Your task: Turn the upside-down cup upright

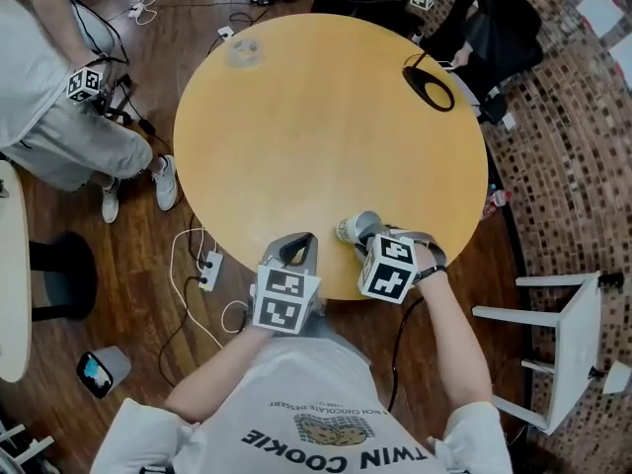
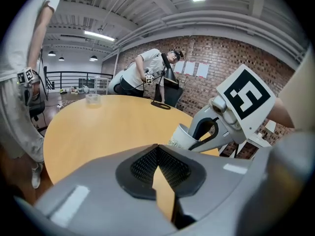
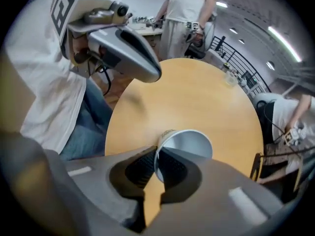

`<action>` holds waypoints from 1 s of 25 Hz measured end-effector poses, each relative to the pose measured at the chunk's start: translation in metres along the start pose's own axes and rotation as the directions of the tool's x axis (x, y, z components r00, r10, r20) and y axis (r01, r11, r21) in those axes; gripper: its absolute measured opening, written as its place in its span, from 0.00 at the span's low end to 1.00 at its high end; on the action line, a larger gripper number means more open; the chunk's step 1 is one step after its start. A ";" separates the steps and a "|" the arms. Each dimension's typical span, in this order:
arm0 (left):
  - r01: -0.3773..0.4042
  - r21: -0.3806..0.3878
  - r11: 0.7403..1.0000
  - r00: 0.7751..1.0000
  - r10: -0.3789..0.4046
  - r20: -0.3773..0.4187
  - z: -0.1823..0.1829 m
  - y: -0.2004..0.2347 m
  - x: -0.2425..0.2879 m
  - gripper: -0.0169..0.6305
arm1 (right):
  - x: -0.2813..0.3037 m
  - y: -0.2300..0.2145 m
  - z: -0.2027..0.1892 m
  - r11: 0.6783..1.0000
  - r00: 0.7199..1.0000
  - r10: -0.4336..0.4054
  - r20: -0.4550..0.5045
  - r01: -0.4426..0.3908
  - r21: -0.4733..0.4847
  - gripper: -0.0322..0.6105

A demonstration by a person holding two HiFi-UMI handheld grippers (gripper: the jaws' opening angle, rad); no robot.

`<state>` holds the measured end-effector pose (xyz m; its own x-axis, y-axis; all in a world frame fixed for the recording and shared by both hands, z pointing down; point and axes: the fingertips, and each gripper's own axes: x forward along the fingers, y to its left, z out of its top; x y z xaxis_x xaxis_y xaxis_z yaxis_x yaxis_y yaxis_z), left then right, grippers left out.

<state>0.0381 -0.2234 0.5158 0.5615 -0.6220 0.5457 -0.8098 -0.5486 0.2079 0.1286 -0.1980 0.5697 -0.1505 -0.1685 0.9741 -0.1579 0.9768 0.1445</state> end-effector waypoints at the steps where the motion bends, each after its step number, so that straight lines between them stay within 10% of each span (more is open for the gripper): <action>1: -0.002 -0.003 1.000 1.000 0.002 0.000 0.001 0.000 0.000 0.03 | 0.002 0.000 -0.001 0.999 0.999 -0.001 -0.033 -0.001 -0.048 0.07; 10: -0.027 -0.031 0.999 1.000 0.028 0.008 -0.001 0.014 -0.007 0.03 | 0.026 0.012 -0.006 0.962 0.982 0.037 -0.184 -0.085 -0.260 0.07; 25: -0.007 -0.020 1.000 1.000 0.008 0.019 -0.001 0.015 -0.011 0.03 | 0.001 -0.003 0.017 0.995 0.997 -0.074 0.011 0.075 -0.069 0.25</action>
<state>0.0200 -0.2240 0.5141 0.5584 -0.6370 0.5314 -0.8172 -0.5325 0.2204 0.1125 -0.2032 0.5677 -0.1495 -0.2419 0.9587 -0.1014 0.9682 0.2285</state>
